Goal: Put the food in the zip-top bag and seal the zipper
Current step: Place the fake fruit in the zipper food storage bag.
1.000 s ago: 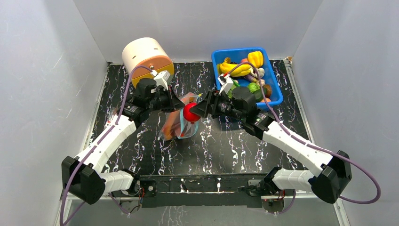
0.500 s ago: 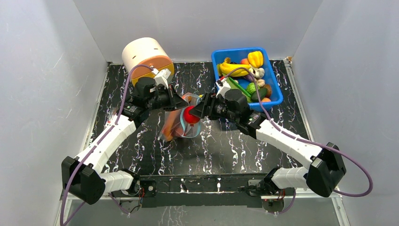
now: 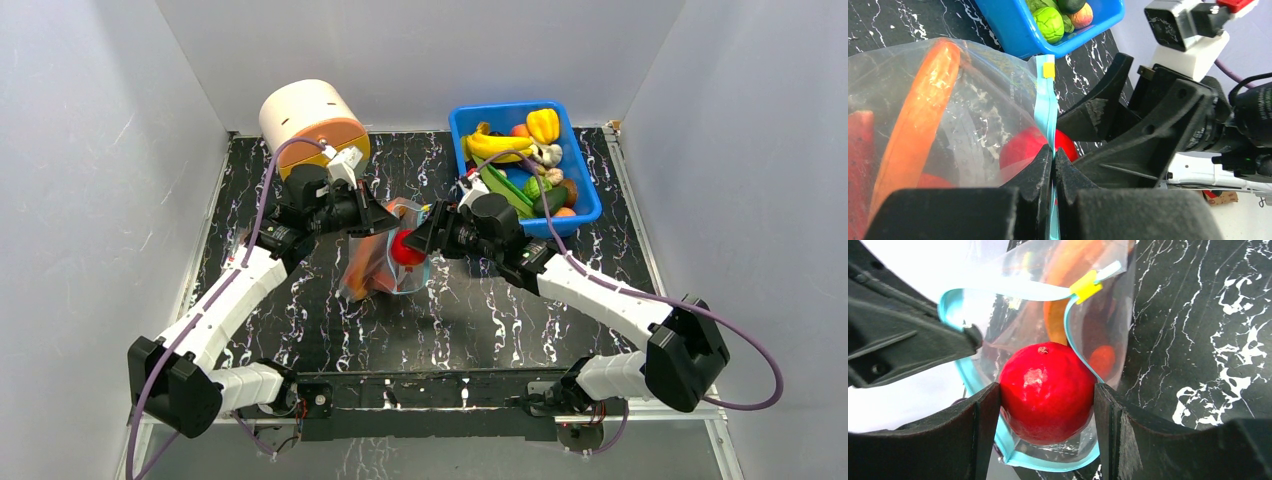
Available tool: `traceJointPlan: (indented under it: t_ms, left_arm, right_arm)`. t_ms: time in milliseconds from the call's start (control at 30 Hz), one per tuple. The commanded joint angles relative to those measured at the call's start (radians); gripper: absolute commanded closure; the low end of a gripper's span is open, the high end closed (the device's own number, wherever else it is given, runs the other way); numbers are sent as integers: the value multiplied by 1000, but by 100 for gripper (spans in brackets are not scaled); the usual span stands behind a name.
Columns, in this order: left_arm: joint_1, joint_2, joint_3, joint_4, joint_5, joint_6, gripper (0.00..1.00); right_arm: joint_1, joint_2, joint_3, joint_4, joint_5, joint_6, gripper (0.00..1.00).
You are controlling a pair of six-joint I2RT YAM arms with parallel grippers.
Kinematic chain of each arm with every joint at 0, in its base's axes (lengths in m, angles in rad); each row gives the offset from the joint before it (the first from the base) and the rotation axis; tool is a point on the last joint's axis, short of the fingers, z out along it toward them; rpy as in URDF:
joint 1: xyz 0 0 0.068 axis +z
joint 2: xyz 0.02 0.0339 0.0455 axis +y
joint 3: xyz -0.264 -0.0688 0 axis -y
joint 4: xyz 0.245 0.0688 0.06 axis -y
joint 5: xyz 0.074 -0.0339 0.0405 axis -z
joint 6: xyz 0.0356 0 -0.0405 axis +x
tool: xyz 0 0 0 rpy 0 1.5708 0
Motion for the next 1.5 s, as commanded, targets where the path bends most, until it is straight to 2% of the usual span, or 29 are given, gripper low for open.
traceJointPlan:
  t_ms: [0,267,633,1000,1233,1467]
  left_arm:
    - [-2,-48,9,8,44,-8,100]
    - [-2,-57,-3,22,54,-26,100]
    - [-2,-47,4,47,73,-49,100]
    - [-2,-48,-17,57,76,-55,100]
    - [-2,-49,-22,38,69,-42,100]
    - [-2,-61,-27,38,54,-40,100]
  right_arm:
    - [4,1,-1,28,70,8,66]
    - [18,-16,-9,2,135,-8,62]
    - [87,47,84,-112,273,-46,59]
    - [101,51,122,-119,217,-23,45]
    - [100,10,151,-144,211,-122,34]
    - [99,-41,152,-185,249,-166,29]
